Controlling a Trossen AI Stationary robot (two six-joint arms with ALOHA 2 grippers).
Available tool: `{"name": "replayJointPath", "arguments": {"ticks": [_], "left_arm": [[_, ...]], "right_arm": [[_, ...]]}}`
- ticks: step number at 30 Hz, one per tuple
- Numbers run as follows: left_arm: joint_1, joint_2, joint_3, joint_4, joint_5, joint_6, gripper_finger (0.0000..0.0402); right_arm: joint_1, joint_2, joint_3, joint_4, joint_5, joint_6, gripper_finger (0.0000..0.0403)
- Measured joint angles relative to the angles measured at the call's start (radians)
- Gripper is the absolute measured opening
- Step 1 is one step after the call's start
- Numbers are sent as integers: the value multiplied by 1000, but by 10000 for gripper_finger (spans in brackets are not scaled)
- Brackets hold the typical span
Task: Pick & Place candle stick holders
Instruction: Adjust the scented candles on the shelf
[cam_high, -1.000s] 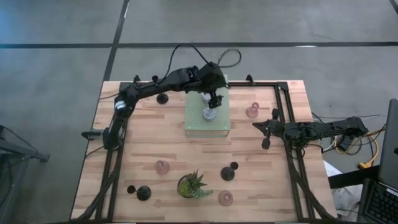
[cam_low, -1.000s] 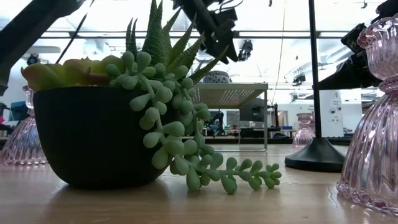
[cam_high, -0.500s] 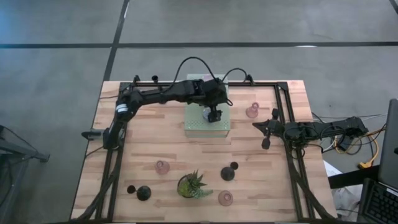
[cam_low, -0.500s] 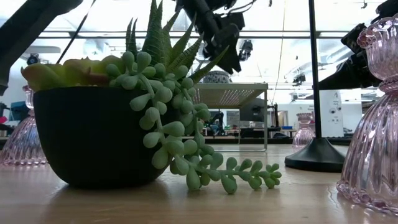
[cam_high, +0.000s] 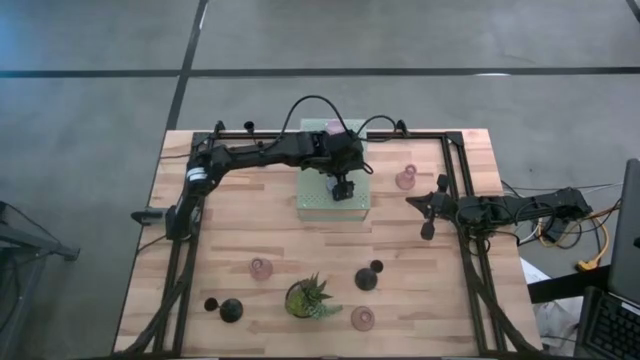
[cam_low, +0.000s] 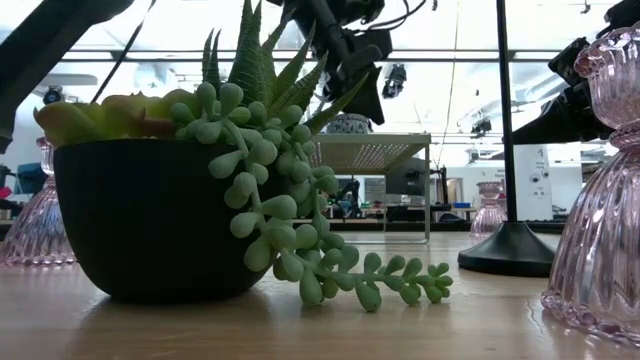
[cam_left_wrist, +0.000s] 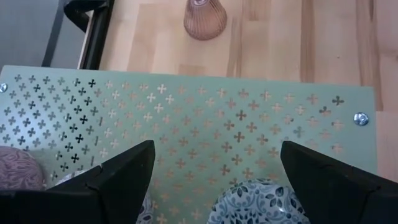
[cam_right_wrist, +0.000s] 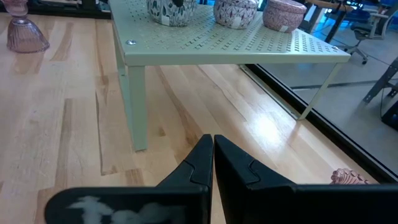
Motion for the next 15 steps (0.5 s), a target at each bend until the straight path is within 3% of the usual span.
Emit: {"name": "replayJointPath", "arguments": {"ticks": [15], "left_arm": [[0, 0, 1, -30, -1, -16, 351]], "right_arm": [[0, 0, 0, 0, 0, 0, 8]]}}
